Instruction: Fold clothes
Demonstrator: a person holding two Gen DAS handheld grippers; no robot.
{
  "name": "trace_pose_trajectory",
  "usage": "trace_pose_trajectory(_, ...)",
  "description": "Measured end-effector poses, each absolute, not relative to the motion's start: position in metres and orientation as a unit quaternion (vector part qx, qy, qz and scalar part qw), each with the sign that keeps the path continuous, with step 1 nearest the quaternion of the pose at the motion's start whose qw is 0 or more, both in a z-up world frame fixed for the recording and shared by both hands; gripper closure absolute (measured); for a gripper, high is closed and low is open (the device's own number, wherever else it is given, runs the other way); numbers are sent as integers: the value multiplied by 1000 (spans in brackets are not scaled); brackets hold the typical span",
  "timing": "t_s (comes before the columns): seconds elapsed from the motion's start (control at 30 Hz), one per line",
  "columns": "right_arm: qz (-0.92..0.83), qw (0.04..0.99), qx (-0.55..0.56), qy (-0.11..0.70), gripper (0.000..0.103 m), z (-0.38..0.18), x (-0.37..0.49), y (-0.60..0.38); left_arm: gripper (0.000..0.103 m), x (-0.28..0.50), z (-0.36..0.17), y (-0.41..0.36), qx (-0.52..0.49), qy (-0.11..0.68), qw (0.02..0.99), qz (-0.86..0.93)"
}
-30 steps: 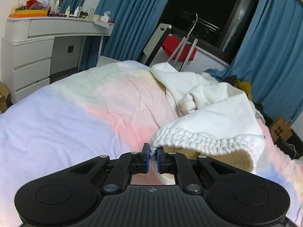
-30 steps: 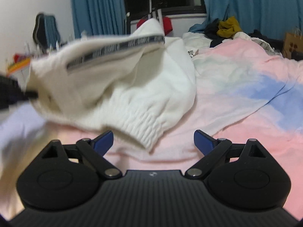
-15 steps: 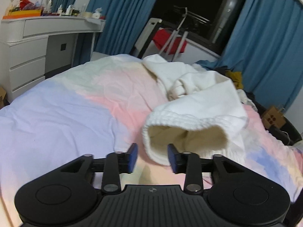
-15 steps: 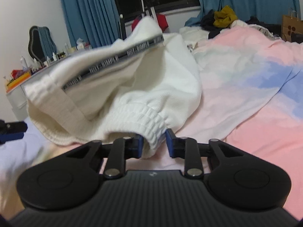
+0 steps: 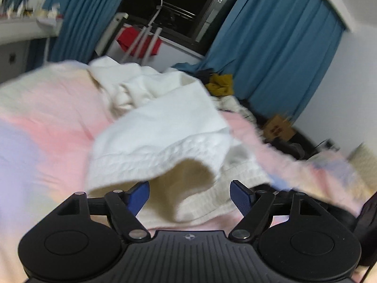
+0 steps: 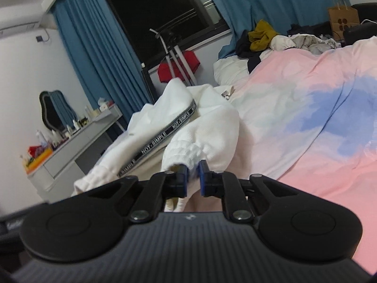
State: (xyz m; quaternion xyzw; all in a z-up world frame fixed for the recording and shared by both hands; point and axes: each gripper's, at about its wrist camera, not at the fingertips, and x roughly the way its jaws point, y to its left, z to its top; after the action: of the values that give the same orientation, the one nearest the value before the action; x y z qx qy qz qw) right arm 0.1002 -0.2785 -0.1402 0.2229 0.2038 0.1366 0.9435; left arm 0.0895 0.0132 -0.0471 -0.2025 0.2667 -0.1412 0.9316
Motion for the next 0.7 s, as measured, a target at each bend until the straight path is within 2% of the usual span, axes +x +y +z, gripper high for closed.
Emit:
trace_pose_trajectory(0.13,126,946,219,204,91,-143,101,-284,35,108,-48,-10,-200,267,933,-133)
trace_pose_trajectory(0.2,121,947,214,207,91,-148,104,-284,55,118,-49,-14,-211,270,931,-124)
trace_pose_trajectory(0.23,117,947,212,211,91,-151,106,-284,59,125,-50,-11,-231,278,923,-130)
trace_pose_trajectory(0.33,100,945,205,233,91,-165,113,-285,64,139,-48,-3,-247,291,912,-150)
trace_pose_trajectory(0.47,85,943,203,250,89,-178,118,-283,68,136,-36,24,-263,253,919,-149)
trace_pose_trajectory(0.5,84,945,196,248,89,-179,117,-280,77,134,-33,34,-272,240,920,-148)
trace_pose_trajectory(0.53,82,947,188,246,88,-179,116,-277,79,132,-31,49,-286,226,920,-144)
trace_pose_trajectory(0.57,80,949,180,245,87,-180,116,-274,87,131,-29,63,-300,212,920,-140)
trace_pose_trajectory(0.7,85,953,158,244,78,-186,115,-261,92,132,-34,124,-350,172,915,-107)
